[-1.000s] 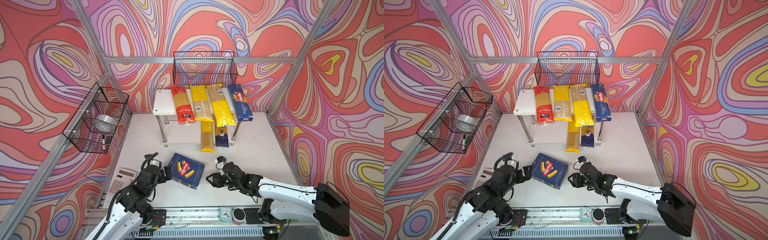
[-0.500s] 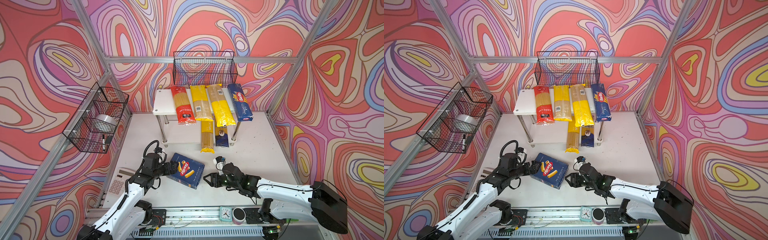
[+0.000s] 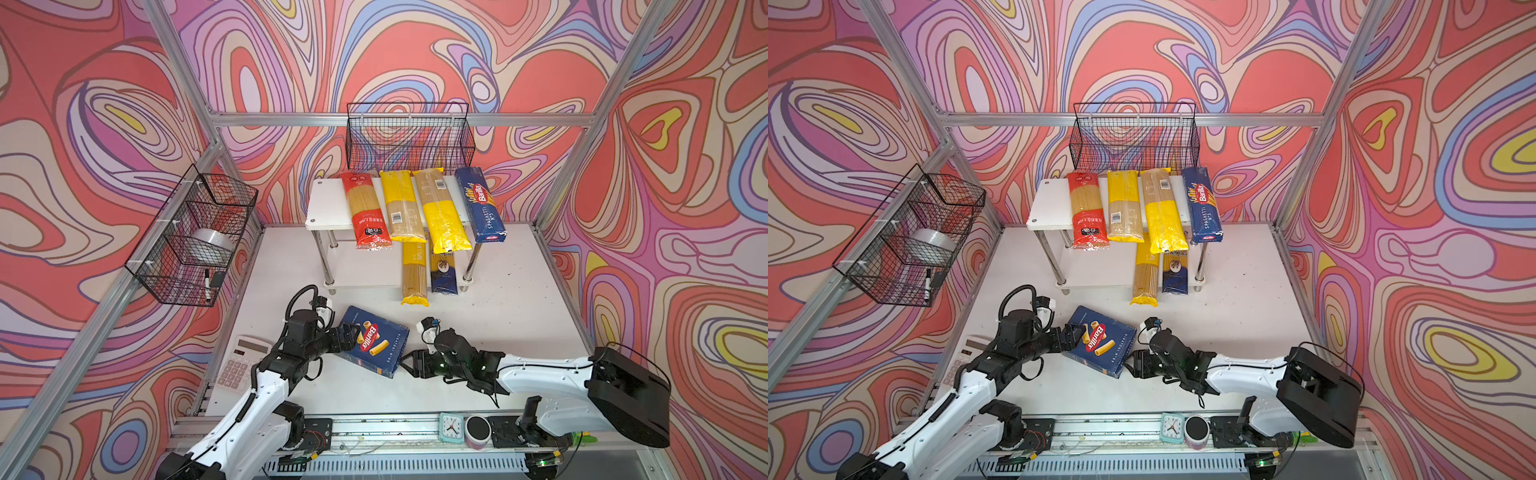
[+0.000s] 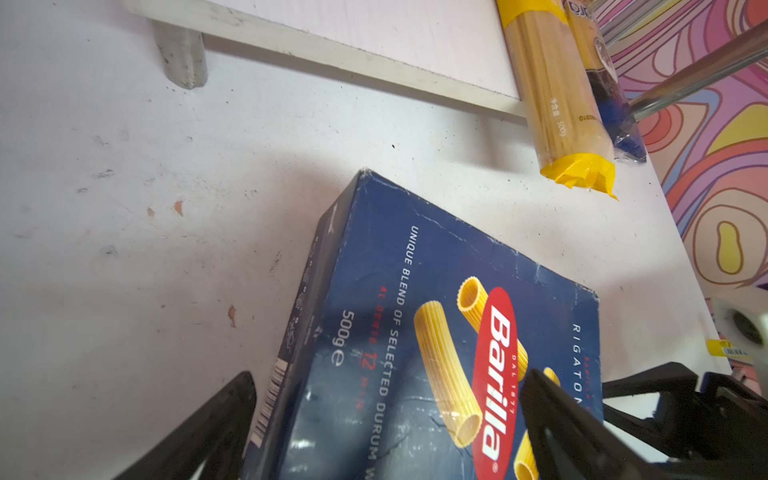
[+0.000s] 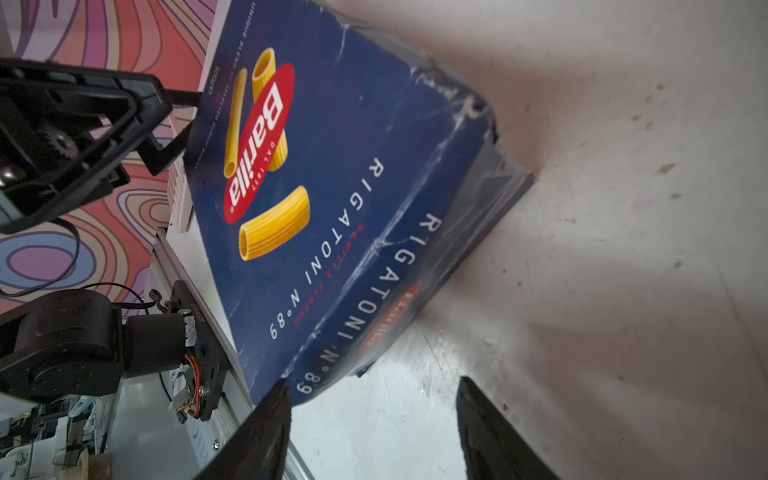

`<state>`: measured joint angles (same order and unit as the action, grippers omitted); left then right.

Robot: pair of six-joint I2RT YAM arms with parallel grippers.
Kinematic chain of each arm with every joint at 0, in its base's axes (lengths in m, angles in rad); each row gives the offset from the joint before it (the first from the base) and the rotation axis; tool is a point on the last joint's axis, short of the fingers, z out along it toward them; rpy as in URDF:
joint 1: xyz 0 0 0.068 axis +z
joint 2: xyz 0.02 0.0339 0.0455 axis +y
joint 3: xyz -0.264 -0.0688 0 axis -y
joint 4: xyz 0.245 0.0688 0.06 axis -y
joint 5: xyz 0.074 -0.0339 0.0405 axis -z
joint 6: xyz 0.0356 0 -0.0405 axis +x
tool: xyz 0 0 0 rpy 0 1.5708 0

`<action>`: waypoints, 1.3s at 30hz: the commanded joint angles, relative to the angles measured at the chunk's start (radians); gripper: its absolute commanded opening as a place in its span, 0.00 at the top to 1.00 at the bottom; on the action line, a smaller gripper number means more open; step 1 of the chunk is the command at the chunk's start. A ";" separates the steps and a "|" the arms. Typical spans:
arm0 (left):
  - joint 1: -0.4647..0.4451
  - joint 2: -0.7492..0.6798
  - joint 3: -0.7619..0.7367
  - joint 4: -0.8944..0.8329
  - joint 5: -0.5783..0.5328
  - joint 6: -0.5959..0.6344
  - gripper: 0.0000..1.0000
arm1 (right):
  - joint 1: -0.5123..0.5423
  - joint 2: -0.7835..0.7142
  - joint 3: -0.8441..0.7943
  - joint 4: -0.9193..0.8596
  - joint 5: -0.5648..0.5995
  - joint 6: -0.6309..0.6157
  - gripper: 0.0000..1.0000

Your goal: Place and organize the pasta boxes and bags onto the shelf

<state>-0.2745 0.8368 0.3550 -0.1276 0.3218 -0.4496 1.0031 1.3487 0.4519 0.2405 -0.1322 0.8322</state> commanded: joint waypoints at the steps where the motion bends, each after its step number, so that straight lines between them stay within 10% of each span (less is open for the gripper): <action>1: 0.006 0.010 -0.017 0.033 0.043 -0.034 0.00 | 0.010 0.042 0.044 0.058 -0.019 0.000 0.35; 39: -0.017 -0.125 0.004 -0.022 0.263 -0.033 0.00 | 0.017 0.230 0.371 0.062 -0.047 -0.137 0.35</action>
<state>-0.2592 0.7158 0.3122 -0.1738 0.4114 -0.4854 1.0084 1.5749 0.7425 0.1188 -0.1448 0.7284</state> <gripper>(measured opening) 0.994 0.655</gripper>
